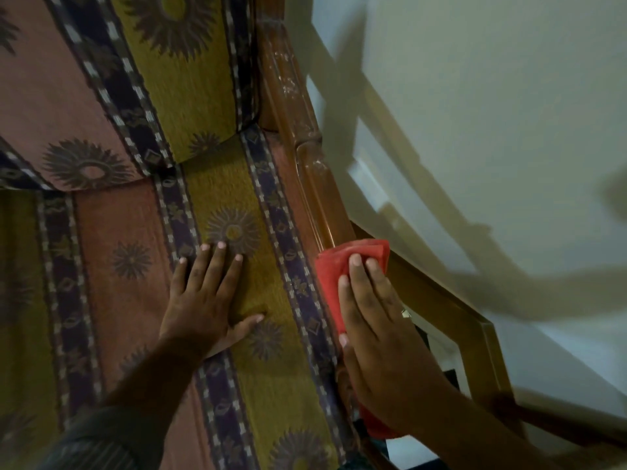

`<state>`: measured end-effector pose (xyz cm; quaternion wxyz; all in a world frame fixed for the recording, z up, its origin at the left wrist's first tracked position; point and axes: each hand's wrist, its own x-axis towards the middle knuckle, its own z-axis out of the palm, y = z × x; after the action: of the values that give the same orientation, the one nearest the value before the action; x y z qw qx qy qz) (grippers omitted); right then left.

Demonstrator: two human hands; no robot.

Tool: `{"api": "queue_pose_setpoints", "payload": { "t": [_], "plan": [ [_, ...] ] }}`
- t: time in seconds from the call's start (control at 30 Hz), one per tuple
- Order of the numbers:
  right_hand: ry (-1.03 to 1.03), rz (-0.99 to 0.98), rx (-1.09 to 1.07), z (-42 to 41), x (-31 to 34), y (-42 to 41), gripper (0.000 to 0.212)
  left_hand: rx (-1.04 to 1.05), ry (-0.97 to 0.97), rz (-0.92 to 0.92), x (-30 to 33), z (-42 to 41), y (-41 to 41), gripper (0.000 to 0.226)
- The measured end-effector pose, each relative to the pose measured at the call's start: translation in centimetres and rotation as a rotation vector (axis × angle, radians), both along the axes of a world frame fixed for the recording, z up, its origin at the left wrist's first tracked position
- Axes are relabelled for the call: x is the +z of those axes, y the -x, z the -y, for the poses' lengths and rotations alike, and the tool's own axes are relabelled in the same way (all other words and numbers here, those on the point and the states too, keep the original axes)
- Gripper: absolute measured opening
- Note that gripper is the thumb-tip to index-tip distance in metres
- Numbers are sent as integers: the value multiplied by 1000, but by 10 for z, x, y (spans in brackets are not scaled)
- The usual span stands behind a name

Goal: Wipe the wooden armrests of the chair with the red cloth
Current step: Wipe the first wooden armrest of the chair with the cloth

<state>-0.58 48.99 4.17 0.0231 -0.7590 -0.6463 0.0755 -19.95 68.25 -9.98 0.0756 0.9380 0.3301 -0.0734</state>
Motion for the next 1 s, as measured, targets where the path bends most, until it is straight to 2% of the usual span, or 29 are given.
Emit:
{"api": "queue_pose_setpoints", "payload": {
  "t": [0.13,0.23,0.37,0.43,0.73,1.0],
  "plan": [
    [36,-51,51,-34,3,-10,66,0,-19,-1,-5,1,0,106],
    [20,-88,-5,-79,3,-23,68,6,-22,-2,-5,0,1,106],
    [13,-460,-317,-130,9,-42,78,2,-27,0,-6,1,0,106],
    [-13,-505,-371,-127,8,-41,75,-2,-24,3,-9,1,0,106],
    [-11,-59,-44,-30,2,-7,65,0,-12,14,-9,-2,1,106],
    [101,103,117,-56,10,-15,66,-4,-10,17,-10,-1,1,106]
  ]
}}
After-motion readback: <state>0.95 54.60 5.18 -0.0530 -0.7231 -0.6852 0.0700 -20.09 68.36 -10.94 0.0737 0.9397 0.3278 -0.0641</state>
